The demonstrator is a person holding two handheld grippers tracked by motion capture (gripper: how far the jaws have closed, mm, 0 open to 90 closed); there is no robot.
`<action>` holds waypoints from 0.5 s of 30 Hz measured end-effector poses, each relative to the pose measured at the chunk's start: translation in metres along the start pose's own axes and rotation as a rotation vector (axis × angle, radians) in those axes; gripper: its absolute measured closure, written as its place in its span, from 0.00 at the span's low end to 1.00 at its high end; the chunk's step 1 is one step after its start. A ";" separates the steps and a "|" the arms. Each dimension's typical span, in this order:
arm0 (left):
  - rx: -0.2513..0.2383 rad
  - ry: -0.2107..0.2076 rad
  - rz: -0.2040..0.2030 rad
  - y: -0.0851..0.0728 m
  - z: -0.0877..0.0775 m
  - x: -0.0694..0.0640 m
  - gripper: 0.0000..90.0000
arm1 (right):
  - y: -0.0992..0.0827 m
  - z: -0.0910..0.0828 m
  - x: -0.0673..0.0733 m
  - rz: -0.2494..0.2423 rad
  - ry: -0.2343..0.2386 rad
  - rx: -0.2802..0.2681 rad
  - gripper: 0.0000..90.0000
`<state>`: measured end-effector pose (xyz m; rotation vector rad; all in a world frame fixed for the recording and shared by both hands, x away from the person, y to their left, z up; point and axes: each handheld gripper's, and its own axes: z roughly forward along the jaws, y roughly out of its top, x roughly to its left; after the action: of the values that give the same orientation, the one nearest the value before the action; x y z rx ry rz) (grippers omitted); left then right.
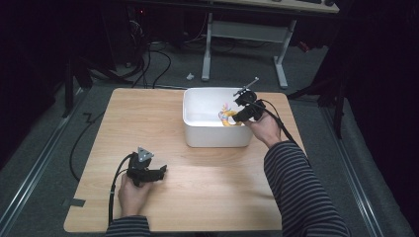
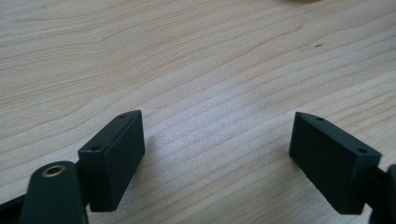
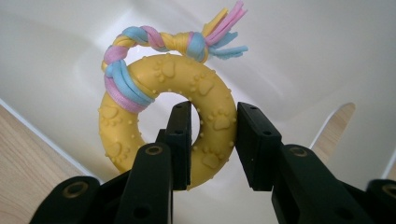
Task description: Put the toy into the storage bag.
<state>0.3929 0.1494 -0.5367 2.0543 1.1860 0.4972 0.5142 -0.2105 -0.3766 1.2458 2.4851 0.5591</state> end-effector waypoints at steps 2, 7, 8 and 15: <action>0.000 0.000 0.000 0.000 0.000 0.000 0.20 | 0.000 0.000 0.000 -0.001 0.003 -0.001 0.76; 0.000 0.000 0.000 0.000 0.000 0.000 0.20 | 0.000 0.000 0.000 -0.001 0.009 0.000 0.76; 0.000 0.000 0.000 0.000 0.000 0.000 0.20 | 0.000 0.000 0.000 -0.001 0.008 0.003 0.75; 0.000 0.000 0.000 0.000 0.000 0.000 0.20 | 0.000 -0.005 -0.002 0.001 0.027 -0.034 0.63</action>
<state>0.3928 0.1494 -0.5367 2.0544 1.1861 0.4971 0.5128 -0.2134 -0.3721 1.2351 2.4864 0.6194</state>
